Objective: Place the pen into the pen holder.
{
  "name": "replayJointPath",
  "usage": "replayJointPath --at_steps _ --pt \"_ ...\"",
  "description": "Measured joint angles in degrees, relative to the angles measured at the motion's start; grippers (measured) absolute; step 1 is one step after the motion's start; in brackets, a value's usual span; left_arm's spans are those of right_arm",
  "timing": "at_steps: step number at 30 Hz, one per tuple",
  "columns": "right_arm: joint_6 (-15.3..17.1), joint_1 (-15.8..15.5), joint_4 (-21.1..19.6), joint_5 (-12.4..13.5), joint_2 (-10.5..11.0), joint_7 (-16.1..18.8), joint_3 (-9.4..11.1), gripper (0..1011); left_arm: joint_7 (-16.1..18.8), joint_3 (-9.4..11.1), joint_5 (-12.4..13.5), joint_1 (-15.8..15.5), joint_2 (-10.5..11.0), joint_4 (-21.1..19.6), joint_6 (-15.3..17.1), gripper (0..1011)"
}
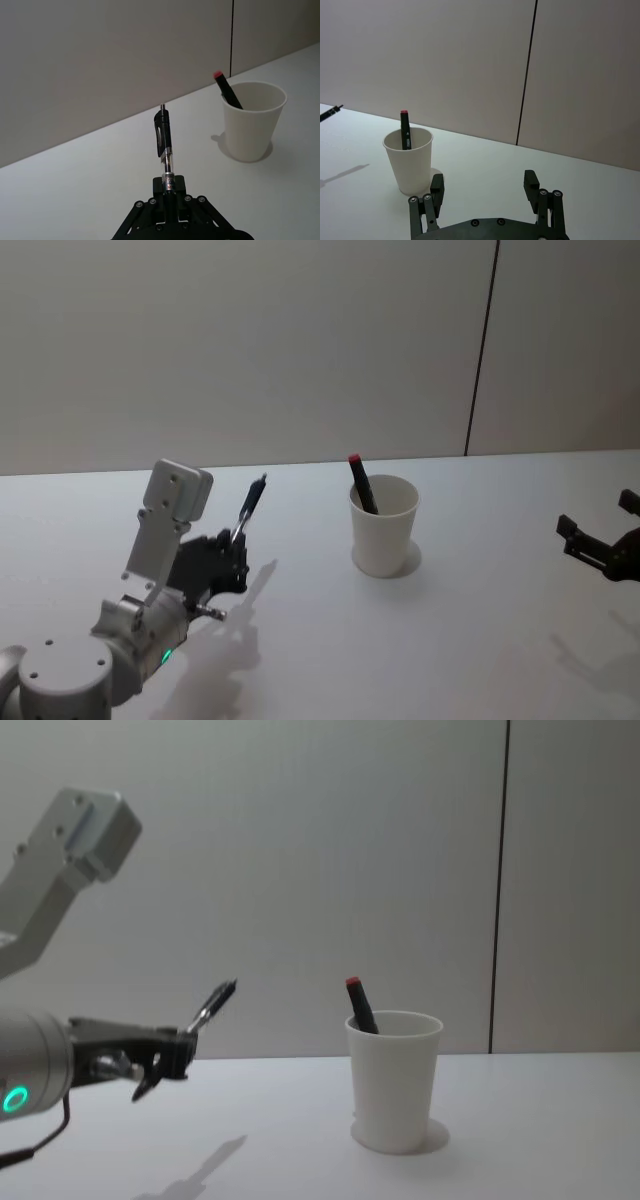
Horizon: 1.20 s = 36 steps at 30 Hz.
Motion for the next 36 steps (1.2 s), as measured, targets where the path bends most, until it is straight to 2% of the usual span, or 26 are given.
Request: replayJointPath --at_steps 7,10,11,14,20,36 --pt "0.00 0.00 0.00 0.00 0.00 0.00 0.00 1001 -2.62 -0.44 0.59 -0.54 0.38 0.45 -5.15 140" --pt "0.00 0.00 0.00 0.00 0.00 0.00 0.00 1002 -4.57 -0.65 0.74 -0.95 0.53 0.83 -8.29 140" --pt "0.00 0.00 0.00 0.00 0.00 0.00 0.00 1002 -4.57 -0.65 0.74 -0.95 0.53 0.83 -8.29 140" --pt "0.00 0.00 0.00 0.00 0.00 0.00 0.00 1002 -6.60 -0.83 0.69 -1.40 0.61 1.31 -11.20 140" --pt "0.00 0.00 0.00 0.00 0.00 0.00 0.00 1001 -10.80 -1.03 -0.16 -2.24 0.63 2.28 -15.00 140" --pt "0.00 0.00 0.00 0.00 0.00 0.00 0.00 1002 -22.75 -0.93 -4.00 -5.30 -0.19 5.66 -21.18 140"
